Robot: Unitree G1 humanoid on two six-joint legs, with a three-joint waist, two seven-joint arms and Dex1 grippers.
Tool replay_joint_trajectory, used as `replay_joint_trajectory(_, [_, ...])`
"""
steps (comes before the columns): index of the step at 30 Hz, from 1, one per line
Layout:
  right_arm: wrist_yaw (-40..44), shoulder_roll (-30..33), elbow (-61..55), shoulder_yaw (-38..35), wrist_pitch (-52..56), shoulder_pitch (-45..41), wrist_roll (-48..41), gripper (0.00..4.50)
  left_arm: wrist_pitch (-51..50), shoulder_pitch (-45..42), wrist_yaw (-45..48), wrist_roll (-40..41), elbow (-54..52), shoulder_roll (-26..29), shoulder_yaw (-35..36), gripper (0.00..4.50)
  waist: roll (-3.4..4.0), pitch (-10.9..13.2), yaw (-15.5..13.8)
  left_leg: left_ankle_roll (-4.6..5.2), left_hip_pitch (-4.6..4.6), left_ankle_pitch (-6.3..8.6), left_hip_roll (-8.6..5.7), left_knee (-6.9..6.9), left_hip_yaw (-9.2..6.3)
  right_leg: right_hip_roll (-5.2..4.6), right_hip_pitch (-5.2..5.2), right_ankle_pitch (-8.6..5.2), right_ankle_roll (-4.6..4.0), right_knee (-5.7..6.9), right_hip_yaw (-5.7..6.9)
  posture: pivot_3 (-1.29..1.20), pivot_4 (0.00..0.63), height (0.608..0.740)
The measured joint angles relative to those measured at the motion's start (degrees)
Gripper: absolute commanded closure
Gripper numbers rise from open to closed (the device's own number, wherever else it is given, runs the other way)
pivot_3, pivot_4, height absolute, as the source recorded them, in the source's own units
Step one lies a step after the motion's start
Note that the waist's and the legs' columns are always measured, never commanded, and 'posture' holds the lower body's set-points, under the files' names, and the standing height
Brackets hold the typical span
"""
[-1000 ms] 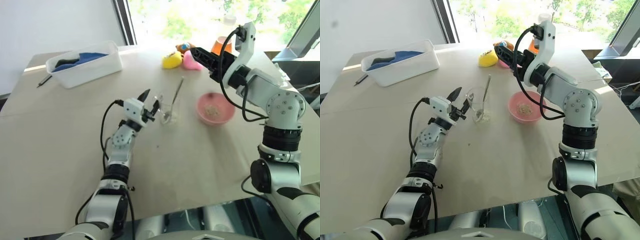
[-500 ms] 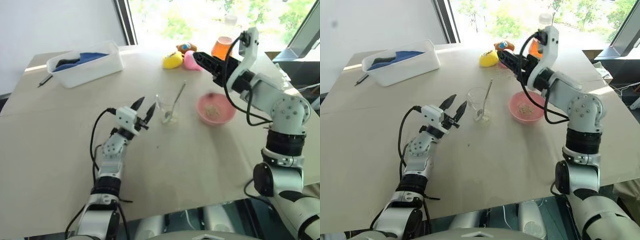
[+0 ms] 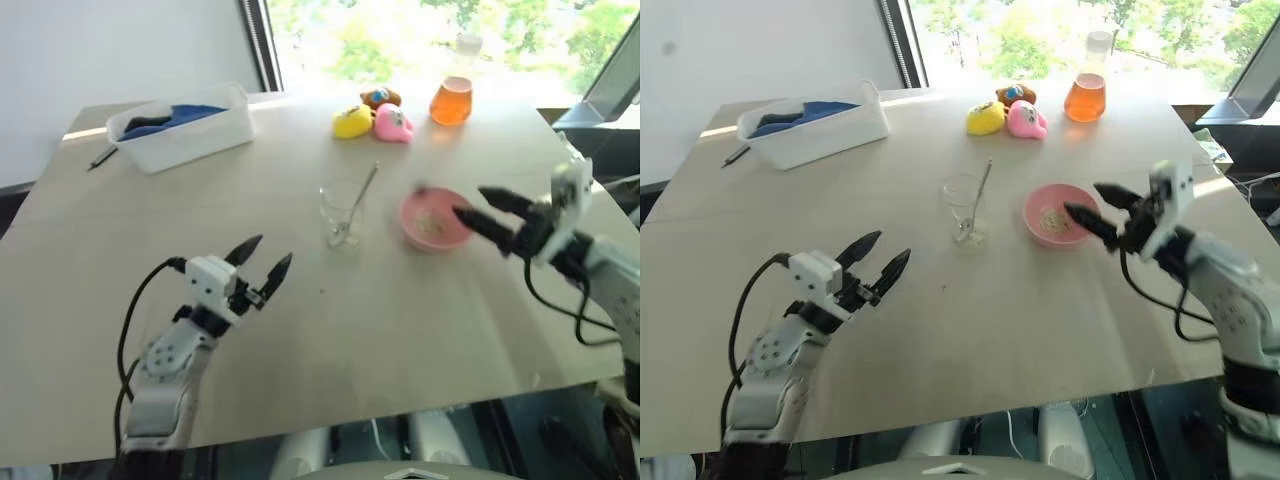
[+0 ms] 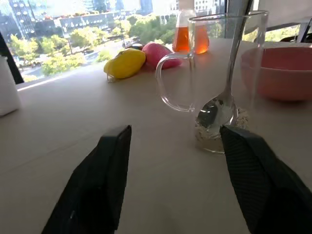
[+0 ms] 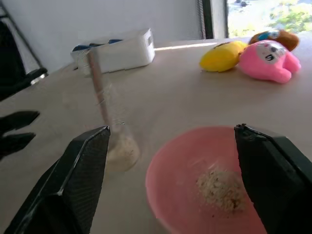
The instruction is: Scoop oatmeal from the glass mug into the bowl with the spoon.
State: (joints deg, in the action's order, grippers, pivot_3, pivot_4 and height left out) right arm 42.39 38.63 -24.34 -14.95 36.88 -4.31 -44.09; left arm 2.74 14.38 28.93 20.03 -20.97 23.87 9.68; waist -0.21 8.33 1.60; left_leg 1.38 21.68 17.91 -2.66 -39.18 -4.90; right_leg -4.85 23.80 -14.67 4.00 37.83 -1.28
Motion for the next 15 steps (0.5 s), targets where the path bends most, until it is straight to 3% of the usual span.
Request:
replay_joint_trajectory(4, [0.6,-4.1,1.3,3.3,-8.0,9.8,7.7,0.00,-3.5,7.3,-2.8,-0.6,-2.3,-1.0,1.6,0.13,0.01,0.0,-0.7,0.04,-0.10,0.02,-0.08,-0.06,0.15,-0.06,-0.06,0.07,0.12,0.03,-0.15,0.00,0.150,0.740])
replay_joint_trajectory(10, [1.3,-6.5,5.7,4.3,-13.8,10.1,11.7,0.00,-6.5,13.6,-3.8,-3.0,-5.2,-1.8,-0.6,0.13,-0.01,0.1,-0.9,0.30,-0.97,0.18,-0.07,0.04,0.10,-0.02,-0.93,0.11,0.22,-0.14,-0.08,0.00,0.150,0.740])
replay_joint_trajectory(15, [4.8,-6.8,10.6,5.8,-19.8,9.6,14.6,0.00,-7.0,13.3,-5.9,-6.1,-5.5,-3.0,-1.5,0.13,-0.03,0.1,-1.0,0.31,-1.01,0.18,-0.08,0.04,0.04,-0.03,-1.03,0.11,0.22,-0.19,0.00,0.00,0.150,0.740])
